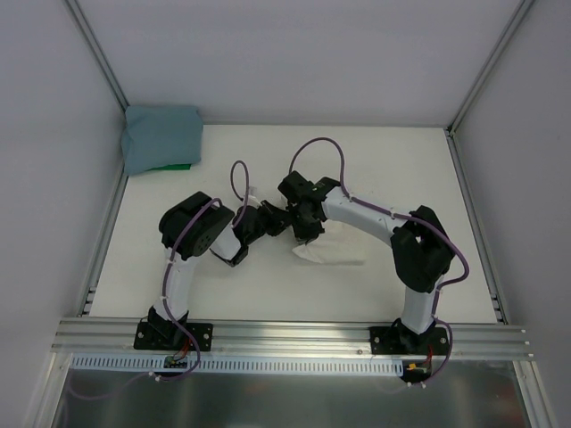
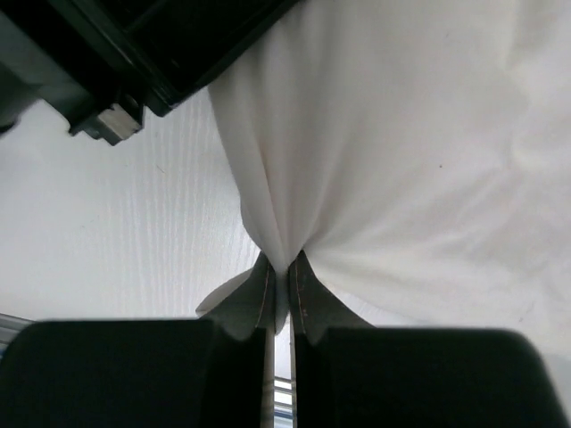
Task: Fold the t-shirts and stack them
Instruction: Put the neatly folded tshirt into the corner of the board with the left arm
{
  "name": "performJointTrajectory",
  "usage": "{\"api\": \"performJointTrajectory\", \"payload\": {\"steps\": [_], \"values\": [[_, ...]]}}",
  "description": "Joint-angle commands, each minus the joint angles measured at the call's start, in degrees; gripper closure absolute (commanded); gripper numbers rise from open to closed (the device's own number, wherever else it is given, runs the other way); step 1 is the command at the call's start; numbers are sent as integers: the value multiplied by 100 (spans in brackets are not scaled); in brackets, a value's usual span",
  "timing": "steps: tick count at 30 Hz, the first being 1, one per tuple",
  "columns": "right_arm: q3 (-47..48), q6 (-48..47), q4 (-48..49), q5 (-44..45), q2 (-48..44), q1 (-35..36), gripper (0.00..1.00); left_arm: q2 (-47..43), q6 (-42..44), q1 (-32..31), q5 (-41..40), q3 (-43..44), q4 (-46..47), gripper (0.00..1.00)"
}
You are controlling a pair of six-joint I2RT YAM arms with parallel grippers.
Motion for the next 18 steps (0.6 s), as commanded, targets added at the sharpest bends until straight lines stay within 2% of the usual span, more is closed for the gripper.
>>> {"api": "performJointTrajectory", "payload": {"steps": [1,6,7,8,9,12,18], "values": [[-34,125,-38,-166,-349,83,99,403,-8,-47,-12,72,1887,100],[-69,99,-29,-149,-436,83,100,360,35,-39,5,116,1668,100],[-113,82,-3,-157,-454,75,96,282,70,-21,31,107,1615,100],[-148,81,14,-123,-498,83,86,229,158,-12,66,107,1545,100],[-201,81,49,-88,-550,92,58,150,219,22,127,98,1362,100],[-447,108,190,18,-840,101,1,-245,562,128,294,37,836,100],[-877,187,269,238,-1508,101,1,-1396,1554,391,681,-16,-667,100]]}}
